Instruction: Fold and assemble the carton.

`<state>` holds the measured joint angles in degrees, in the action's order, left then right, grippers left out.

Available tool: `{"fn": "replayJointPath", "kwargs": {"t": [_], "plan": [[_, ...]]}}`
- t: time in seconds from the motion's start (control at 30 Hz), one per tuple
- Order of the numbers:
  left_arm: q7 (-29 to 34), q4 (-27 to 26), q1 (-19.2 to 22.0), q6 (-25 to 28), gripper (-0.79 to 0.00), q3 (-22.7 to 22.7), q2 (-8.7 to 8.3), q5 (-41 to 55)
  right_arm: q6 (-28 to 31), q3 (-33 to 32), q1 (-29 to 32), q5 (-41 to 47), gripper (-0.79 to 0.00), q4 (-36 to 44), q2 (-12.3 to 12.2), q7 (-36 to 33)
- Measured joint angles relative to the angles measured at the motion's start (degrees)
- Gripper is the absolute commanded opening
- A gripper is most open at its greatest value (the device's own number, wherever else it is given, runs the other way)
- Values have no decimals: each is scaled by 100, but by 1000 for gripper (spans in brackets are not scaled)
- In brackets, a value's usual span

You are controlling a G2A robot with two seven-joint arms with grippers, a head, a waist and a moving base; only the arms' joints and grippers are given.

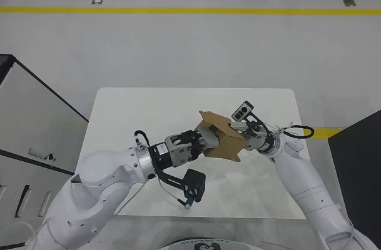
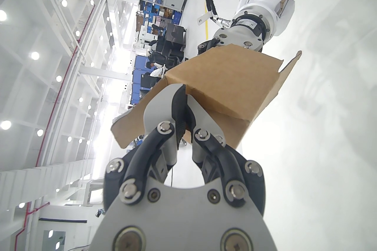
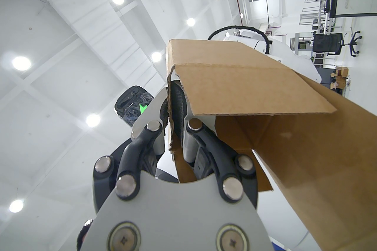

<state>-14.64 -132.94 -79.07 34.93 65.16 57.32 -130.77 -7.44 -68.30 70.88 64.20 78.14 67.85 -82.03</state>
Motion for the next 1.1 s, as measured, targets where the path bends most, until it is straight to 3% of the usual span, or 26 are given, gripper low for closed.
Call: {"fn": "replayJointPath", "kwargs": {"t": [0.23,0.37,1.1], "plan": [[51,94,-2,-81,-785,177,10,425,0,0,0,0,-785,0,0,0],[34,167,-2,126,-785,212,7,704,0,0,0,0,-785,0,0,0],[162,383,246,353,-785,94,33,1267,0,0,0,0,-785,0,0,0]]}}
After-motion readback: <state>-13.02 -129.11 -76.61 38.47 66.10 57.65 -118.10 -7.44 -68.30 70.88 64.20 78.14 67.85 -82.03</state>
